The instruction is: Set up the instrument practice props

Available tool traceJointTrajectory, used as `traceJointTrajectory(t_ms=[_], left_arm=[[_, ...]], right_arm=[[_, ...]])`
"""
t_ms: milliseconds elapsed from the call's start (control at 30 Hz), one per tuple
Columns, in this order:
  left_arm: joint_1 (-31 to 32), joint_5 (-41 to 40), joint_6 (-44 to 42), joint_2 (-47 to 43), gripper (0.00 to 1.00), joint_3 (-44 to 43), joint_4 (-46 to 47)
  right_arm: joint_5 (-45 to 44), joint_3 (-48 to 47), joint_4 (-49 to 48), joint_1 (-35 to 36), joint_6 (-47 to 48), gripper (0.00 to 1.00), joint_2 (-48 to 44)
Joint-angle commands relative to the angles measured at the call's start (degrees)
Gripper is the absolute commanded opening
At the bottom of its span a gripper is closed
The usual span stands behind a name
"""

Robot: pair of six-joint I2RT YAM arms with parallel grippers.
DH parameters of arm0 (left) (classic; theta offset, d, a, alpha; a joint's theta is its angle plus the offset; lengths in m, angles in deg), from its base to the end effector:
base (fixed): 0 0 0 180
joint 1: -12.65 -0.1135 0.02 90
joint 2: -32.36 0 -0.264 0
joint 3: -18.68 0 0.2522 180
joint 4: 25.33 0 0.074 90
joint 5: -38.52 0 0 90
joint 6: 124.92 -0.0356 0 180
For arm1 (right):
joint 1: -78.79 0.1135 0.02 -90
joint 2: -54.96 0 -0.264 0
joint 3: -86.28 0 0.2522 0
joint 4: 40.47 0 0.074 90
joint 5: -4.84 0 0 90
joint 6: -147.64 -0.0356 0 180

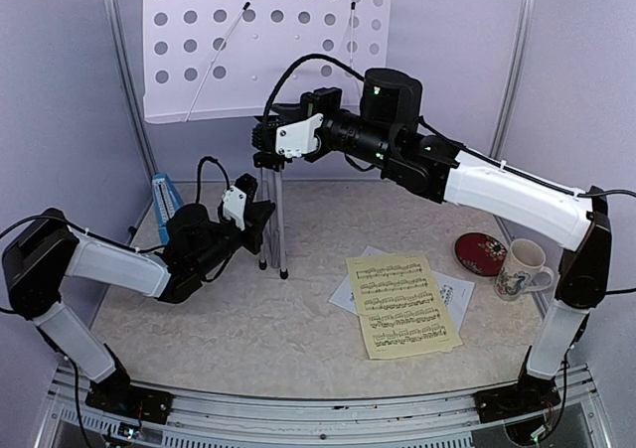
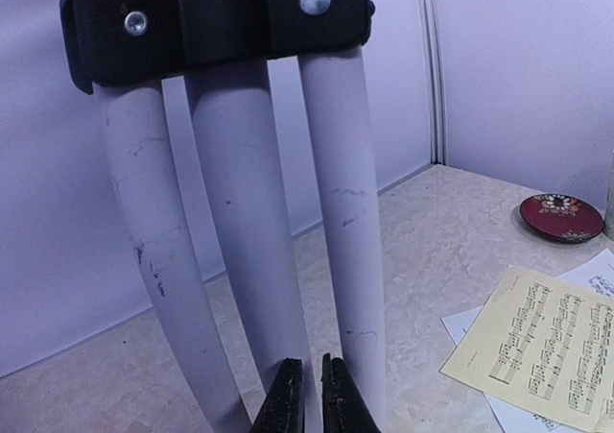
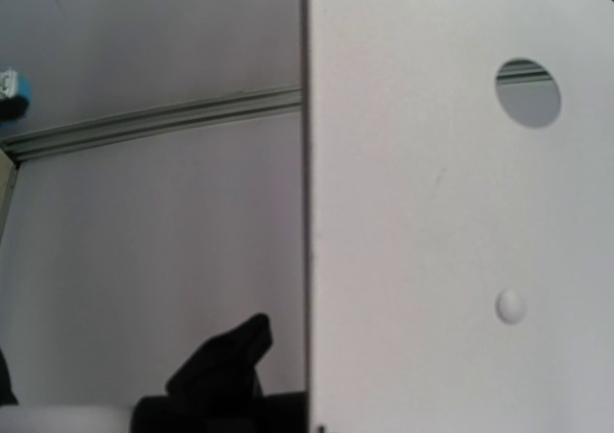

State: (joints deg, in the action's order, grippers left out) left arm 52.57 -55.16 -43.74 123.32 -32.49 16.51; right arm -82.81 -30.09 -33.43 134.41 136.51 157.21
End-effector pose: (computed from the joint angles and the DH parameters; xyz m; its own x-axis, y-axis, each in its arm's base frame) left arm 0.2528 -0.2085 0.2200 0.1178 0.1010 -0.9879 0.5800 0.8005 0.1510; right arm 0.2412 0.3552 0.4465 0.8451 -0.5010 -0.1866 -0.0953 0.2022 -0.9747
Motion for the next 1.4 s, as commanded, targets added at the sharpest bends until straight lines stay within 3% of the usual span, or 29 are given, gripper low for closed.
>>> traceJointTrajectory(t_ms=[0,100,400,500,800,1367], left_arm=[[-0.28,-1.65,1.01,1.84,0.12,-3.2,0.0],[-0.27,-2.42,2.02,2.73,0.25,-4.49,-1.22],[-0.45,-2.03,2.38,4.62,0.5,-6.79,-1.82],[-1.07,0.63,2.67,5.12,0.66,-7.64,-2.39],[-4.96,9.49,6.58,5.66,0.98,-10.29,-6.47],[-7.85,12.05,8.64,8.09,0.98,-10.13,-5.5]], right_arm=[[-0.27,-4.14,-17.87,0.73,1.46,0.0,-2.68],[-0.25,-4.11,-18.13,0.81,1.61,0.0,-2.55],[-0.37,-4.21,-19.78,0.78,2.67,0.0,-1.87],[-0.16,-4.89,-19.46,0.67,3.11,0.0,-1.5],[1.73,-6.46,-17.82,-1.15,1.93,0.0,-0.17],[4.09,-8.21,-20.36,-4.83,-0.49,0.04,5.03]])
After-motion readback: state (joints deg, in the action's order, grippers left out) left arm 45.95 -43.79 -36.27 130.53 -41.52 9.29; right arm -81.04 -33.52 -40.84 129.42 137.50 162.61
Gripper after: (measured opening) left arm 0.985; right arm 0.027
